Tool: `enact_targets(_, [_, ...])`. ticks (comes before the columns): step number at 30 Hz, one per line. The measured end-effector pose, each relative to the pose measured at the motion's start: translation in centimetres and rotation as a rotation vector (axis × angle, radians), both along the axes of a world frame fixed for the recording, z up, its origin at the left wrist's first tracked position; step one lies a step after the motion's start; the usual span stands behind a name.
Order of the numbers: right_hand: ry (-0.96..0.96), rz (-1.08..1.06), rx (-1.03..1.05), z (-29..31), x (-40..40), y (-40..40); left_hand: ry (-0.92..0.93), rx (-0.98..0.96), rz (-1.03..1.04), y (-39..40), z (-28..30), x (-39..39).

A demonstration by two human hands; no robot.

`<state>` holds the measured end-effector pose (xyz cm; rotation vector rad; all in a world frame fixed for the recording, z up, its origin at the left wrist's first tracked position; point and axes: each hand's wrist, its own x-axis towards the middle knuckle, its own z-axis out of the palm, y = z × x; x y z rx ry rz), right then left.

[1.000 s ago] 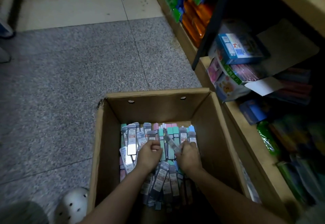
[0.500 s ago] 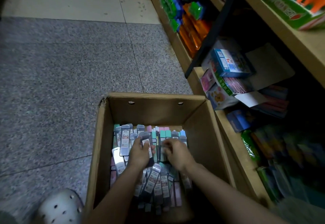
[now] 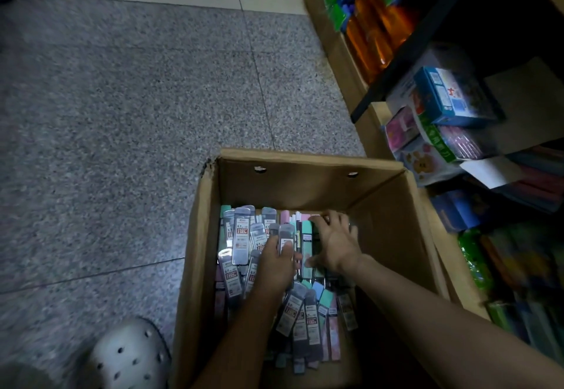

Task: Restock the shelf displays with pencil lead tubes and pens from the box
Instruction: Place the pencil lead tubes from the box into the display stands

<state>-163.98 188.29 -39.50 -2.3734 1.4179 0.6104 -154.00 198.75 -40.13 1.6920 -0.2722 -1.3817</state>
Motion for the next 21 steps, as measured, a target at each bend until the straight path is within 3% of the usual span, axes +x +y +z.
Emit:
enact_targets(4, [-0.132,-0.036,-0.08,0.8,-0.1,1.0,-0.02,0.012,-0.034,0.3,-0.4,-0.4])
enact_targets(9, [-0.592,-0.306,0.058,2.6,-1.6,4.8,-0.063,0.015,-0.047,0.3,0.9,-0.3])
enact_targets(13, [-0.83,-0.483,0.065,6.1,-3.0,7.1,-0.128,-0.024,-0.097,0.6,4.1,-0.1])
enact_targets(16, [-0.879,-0.453,-0.025,11.0,-4.6,7.0,-0.195,-0.09,-0.256,0.4,8.2,-1.1])
enact_targets(21, [-0.917,-0.335,-0.223,22.9,-8.6,5.0,-0.238,-0.384,-0.388,-1.0,17.8,-4.1])
